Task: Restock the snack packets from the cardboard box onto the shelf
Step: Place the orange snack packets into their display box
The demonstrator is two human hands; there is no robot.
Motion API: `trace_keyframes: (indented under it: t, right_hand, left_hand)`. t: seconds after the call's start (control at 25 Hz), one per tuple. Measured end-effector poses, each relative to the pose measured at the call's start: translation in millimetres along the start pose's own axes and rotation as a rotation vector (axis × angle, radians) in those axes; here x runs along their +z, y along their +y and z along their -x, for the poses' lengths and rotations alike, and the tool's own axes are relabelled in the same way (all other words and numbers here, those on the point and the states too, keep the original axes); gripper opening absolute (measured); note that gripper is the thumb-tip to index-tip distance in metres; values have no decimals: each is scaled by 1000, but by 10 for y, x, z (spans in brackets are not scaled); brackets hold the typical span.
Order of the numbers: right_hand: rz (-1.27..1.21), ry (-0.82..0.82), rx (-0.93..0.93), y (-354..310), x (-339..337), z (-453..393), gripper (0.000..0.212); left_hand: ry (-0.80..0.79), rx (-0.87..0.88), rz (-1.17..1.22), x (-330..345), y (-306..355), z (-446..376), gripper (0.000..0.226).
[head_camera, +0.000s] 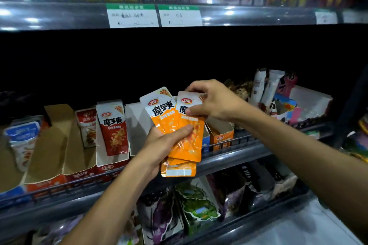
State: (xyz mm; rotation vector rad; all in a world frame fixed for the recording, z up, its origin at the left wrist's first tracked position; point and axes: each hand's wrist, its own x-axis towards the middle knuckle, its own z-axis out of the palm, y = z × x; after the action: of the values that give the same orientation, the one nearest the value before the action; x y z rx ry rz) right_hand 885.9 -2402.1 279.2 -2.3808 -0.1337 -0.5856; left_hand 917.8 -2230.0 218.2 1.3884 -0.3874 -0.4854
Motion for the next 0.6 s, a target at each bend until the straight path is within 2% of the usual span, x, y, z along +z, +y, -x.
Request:
trace_keyframes:
  t: [0.08, 0.12, 0.16, 0.24, 0.32, 0.36, 0.48, 0.6]
  right_hand:
    - [-67, 250, 74, 214, 71, -25, 20]
    - [31, 316, 140, 373, 86, -33, 12]
    - [223, 286, 220, 538, 104, -31, 11]
    - [575, -48, 386, 786, 203, -41, 19]
    - [725, -430, 456, 859, 317, -100, 26]
    - [762, -562, 473, 827, 336, -143, 27]
    - [899, -790, 459, 738, 302, -268, 20]
    - [999, -862, 427, 726, 298, -292, 7]
  left_hand:
    - [87, 9, -6, -23, -1, -43, 32]
    - [122, 17, -8, -46, -1, -74, 31]
    - [140, 31, -15, -67, 6, -101, 29]
    - [153, 56, -31, -109, 14, -158, 24]
    - [159, 60, -29, -148, 11, -199, 23]
    - [156, 56, -21, -159, 6, -218, 23]
    - [160, 35, -4, -175, -21, -269, 27]
    - [149, 19, 9, -141, -43, -254, 26]
